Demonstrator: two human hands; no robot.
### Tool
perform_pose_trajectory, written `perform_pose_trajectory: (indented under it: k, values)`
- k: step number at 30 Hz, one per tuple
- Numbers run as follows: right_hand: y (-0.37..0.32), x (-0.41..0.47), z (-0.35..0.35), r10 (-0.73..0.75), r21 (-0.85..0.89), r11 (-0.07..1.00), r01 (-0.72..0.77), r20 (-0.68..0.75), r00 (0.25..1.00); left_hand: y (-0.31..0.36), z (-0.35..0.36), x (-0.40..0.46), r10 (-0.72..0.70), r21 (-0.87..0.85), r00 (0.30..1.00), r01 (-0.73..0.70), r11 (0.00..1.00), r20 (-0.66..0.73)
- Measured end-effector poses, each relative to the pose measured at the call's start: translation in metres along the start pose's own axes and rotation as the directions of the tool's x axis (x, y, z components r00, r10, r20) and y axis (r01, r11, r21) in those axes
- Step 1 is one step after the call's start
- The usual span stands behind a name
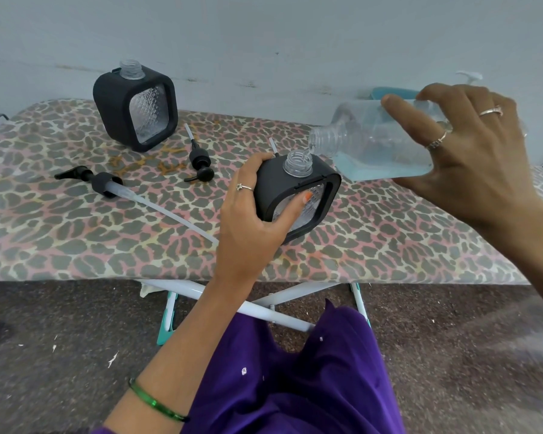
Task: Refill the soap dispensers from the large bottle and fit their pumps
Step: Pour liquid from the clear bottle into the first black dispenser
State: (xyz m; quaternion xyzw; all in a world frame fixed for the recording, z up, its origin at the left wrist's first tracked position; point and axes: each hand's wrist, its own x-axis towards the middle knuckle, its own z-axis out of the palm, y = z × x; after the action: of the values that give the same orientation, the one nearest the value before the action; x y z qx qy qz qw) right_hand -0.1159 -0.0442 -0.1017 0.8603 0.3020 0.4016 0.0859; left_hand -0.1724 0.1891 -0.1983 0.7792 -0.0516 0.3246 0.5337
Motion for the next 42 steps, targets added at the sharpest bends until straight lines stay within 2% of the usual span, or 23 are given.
perform_pose_trajectory:
  k: [42]
  values:
    - [0.0041, 0.0039, -0.0039, -0.005, -0.015, 1.0, 0.005, -0.027, 1.0, -0.0038, 0.001, 0.0004, 0.004, 0.004, 1.0, -0.005, 1.0, 0.009]
